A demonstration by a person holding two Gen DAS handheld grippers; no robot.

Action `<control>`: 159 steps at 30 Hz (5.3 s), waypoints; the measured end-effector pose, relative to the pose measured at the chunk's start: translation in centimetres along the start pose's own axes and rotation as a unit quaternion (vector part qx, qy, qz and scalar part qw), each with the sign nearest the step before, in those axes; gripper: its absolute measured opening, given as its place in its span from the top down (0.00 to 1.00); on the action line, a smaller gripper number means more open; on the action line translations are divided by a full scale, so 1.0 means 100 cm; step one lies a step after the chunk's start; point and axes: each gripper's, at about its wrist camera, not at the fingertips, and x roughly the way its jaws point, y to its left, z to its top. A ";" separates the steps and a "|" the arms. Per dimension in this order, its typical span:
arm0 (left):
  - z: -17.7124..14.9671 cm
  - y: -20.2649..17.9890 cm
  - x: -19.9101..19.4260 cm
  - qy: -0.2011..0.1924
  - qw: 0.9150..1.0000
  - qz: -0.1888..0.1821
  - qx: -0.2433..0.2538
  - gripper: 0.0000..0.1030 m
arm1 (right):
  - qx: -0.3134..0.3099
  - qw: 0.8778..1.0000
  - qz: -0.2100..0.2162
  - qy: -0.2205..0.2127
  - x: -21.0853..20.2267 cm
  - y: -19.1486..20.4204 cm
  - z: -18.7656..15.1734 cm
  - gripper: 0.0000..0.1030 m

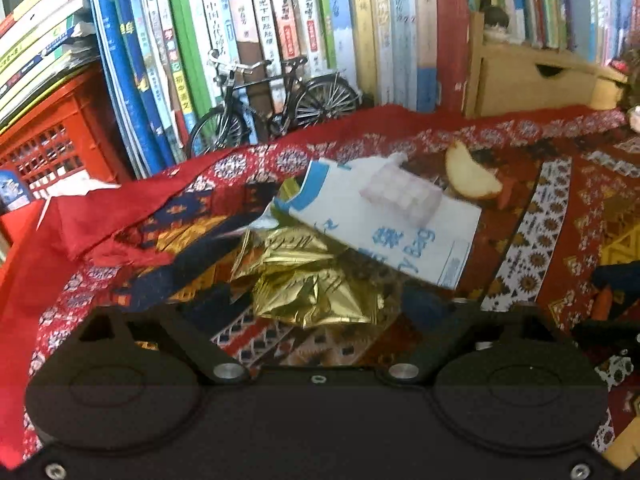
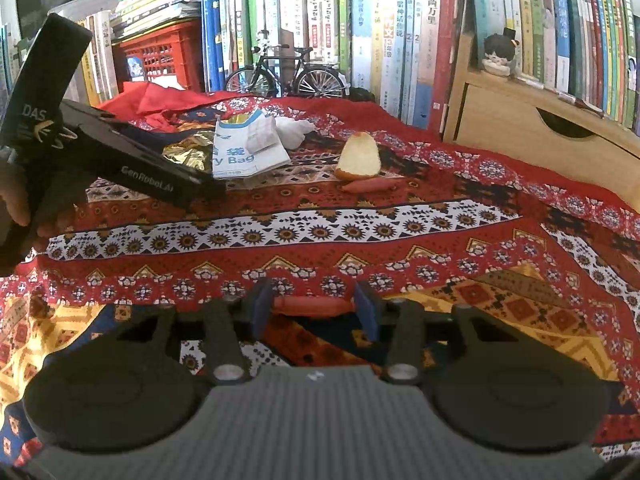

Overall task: Collect trash
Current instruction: 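Grasp the gold foil with the left tool while the right tool holds the red stick, then carry the gold foil and red stick toward the bed edge with both tools, then open the left tool to drop the gold foil while the right tool holds the red stick, then open the right tool to drop the red stick off the bed edge, then move both tools back over the litter pile by the bookshelf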

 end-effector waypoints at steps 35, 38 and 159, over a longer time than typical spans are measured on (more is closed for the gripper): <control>-0.070 -0.019 -0.204 -0.093 0.989 0.051 -0.098 0.49 | 0.009 0.999 0.033 -0.016 -0.109 0.037 -0.031 0.53; -0.085 -0.017 -0.230 -0.098 0.988 0.059 -0.101 0.49 | 0.013 0.999 0.043 -0.023 -0.129 0.051 -0.037 0.53; -0.202 -0.063 -0.399 -0.044 0.991 0.071 -0.107 0.00 | -0.037 0.991 0.131 -0.002 -0.260 0.138 -0.037 0.00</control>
